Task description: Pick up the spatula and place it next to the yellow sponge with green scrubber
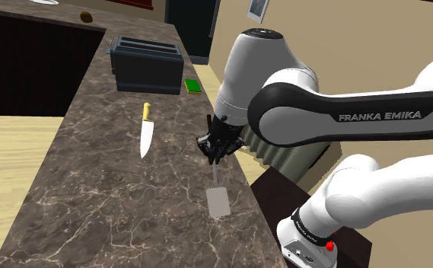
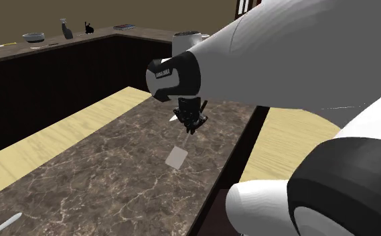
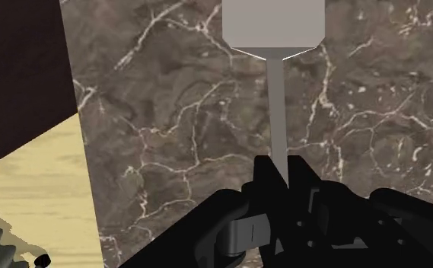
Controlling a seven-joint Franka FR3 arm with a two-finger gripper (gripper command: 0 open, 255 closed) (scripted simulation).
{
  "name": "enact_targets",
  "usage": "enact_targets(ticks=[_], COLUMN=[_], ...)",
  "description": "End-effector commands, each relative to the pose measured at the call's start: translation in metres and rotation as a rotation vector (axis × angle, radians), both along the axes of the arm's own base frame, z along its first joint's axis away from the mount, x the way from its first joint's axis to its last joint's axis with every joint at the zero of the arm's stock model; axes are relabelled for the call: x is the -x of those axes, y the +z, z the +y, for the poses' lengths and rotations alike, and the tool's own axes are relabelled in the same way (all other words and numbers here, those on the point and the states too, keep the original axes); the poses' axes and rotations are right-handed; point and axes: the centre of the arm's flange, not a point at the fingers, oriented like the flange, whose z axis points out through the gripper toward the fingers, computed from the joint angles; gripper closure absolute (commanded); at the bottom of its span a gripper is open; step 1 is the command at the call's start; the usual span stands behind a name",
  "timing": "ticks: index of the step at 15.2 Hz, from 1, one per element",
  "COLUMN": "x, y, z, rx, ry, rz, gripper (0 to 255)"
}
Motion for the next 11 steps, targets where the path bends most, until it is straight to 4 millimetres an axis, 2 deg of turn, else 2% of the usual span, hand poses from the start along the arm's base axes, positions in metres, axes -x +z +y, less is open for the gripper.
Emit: enact_targets(ticks=[1,11], x=[-0.022,-0.134], y=[-0.003,-0.003], z=[-0.012,-0.082], rx=[0.000,0.000], ry=[0.001,0.001], rz=[0.000,0.000], gripper=[255,255])
